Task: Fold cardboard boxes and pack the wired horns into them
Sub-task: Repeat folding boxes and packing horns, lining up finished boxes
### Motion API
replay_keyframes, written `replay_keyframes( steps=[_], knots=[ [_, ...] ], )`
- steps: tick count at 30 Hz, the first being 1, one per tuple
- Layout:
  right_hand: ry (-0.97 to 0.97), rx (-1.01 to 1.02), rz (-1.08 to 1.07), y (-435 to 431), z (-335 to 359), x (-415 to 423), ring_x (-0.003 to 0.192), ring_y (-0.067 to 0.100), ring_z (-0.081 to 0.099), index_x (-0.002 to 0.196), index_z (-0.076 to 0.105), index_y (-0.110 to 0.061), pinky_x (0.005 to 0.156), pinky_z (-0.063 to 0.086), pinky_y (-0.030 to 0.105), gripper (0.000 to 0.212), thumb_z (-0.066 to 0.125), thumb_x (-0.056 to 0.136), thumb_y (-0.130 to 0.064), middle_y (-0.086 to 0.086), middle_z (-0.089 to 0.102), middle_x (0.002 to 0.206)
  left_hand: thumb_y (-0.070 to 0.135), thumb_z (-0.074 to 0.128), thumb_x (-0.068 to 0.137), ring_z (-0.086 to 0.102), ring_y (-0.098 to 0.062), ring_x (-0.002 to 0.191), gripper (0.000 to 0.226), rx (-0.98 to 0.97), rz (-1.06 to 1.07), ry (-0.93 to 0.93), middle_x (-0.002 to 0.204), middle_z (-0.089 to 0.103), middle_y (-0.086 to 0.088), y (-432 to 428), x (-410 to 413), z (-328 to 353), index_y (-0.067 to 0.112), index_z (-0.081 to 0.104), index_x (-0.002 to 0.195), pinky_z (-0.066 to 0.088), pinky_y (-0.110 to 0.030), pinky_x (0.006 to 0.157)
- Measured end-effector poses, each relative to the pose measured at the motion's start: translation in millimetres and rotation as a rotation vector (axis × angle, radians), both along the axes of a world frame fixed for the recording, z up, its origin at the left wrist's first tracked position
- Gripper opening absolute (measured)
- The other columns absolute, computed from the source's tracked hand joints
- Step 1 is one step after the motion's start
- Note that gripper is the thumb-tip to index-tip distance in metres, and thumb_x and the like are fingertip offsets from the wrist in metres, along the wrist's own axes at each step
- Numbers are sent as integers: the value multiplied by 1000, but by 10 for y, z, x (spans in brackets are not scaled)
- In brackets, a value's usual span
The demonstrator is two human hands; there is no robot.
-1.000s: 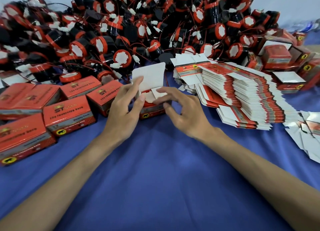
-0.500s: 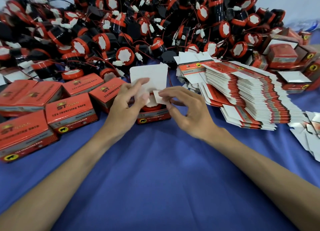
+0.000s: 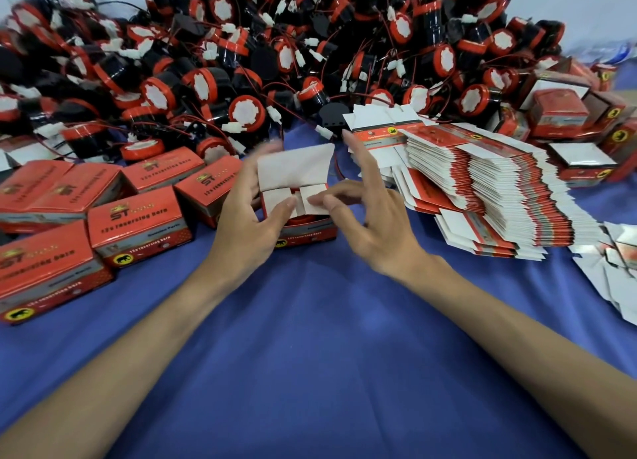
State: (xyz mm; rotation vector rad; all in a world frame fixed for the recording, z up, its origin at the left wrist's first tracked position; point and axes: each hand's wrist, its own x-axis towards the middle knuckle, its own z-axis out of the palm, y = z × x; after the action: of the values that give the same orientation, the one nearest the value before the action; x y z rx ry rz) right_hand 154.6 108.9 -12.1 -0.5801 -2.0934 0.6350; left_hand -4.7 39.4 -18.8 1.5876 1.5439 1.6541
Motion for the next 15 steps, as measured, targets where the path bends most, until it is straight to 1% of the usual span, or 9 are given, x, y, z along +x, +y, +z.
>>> replay_keyframes(
  steps=[1, 2, 4, 5, 6, 7, 10, 13, 15],
  knots=[
    [27, -78, 18, 12, 10, 3, 91, 3, 68, 150, 19, -16, 87, 52, 24, 65, 51, 94, -23, -11, 73, 91, -1, 62, 91, 62, -6, 105, 47, -21, 8, 19, 113, 63, 9, 3, -2, 10, 32, 47, 120, 49, -27, 86],
    [47, -152, 37, 30, 17, 6, 92, 4, 69, 148, 22, -21, 90, 52, 30, 59, 48, 95, -27, -11, 73, 91, -1, 61, 91, 63, -7, 102, 38, -24, 15, 28, 108, 64, 8, -1, -3, 27, 31, 53, 111, 50, -28, 83],
    [94, -267, 82, 47, 23, 1, 93, 10, 70, 134, 45, -27, 89, 53, 43, 38, 44, 96, -30, -6, 73, 90, 2, 62, 92, 63, -13, 101, 30, -11, 7, 47, 106, 65, 3, -8, 0, 44, 30, 57, 102, 52, -33, 84],
    [121, -309, 97, 45, 24, 0, 92, 12, 70, 121, 56, -26, 87, 53, 48, 29, 43, 96, -31, -2, 74, 90, 7, 63, 91, 63, -15, 103, 24, -7, -12, 55, 107, 65, 0, -14, 8, 50, 27, 58, 102, 52, -35, 87],
    [139, -326, 98, 45, 24, -3, 91, 13, 70, 111, 63, -23, 86, 54, 49, 25, 43, 96, -31, 1, 74, 89, 13, 64, 90, 63, -15, 105, 17, -2, -41, 59, 110, 65, -1, -25, 17, 56, 24, 58, 101, 52, -35, 89],
    [140, -318, 88, 43, 22, -3, 89, 12, 70, 105, 66, -20, 84, 55, 47, 25, 45, 96, -29, 2, 74, 90, 19, 64, 88, 62, -14, 106, 14, -3, -75, 56, 112, 65, -1, -40, 25, 57, 20, 58, 101, 52, -34, 90],
    [118, -258, 85, 39, 23, 4, 89, 3, 67, 104, 68, -19, 80, 55, 30, 20, 51, 95, -24, -5, 71, 94, 37, 60, 86, 61, -8, 107, 28, -26, -128, 49, 115, 63, 0, -55, 32, 63, 15, 58, 104, 49, -22, 89],
    [98, -269, 118, 61, 16, 42, 96, 7, 68, 109, 65, -25, 83, 55, 27, 18, 57, 93, -19, -9, 69, 100, 31, 57, 90, 58, -6, 111, 31, -55, -68, 116, 117, 63, 1, -44, 25, 54, 10, 62, 112, 47, -24, 93],
    [79, -280, 130, 73, 2, 62, 94, 4, 68, 112, 64, -24, 82, 54, 23, 23, 62, 92, -13, -11, 69, 98, 28, 57, 89, 56, -8, 116, 34, -52, -60, 201, 121, 62, 2, -42, 0, 52, 11, 63, 117, 44, -26, 99]
  ],
)
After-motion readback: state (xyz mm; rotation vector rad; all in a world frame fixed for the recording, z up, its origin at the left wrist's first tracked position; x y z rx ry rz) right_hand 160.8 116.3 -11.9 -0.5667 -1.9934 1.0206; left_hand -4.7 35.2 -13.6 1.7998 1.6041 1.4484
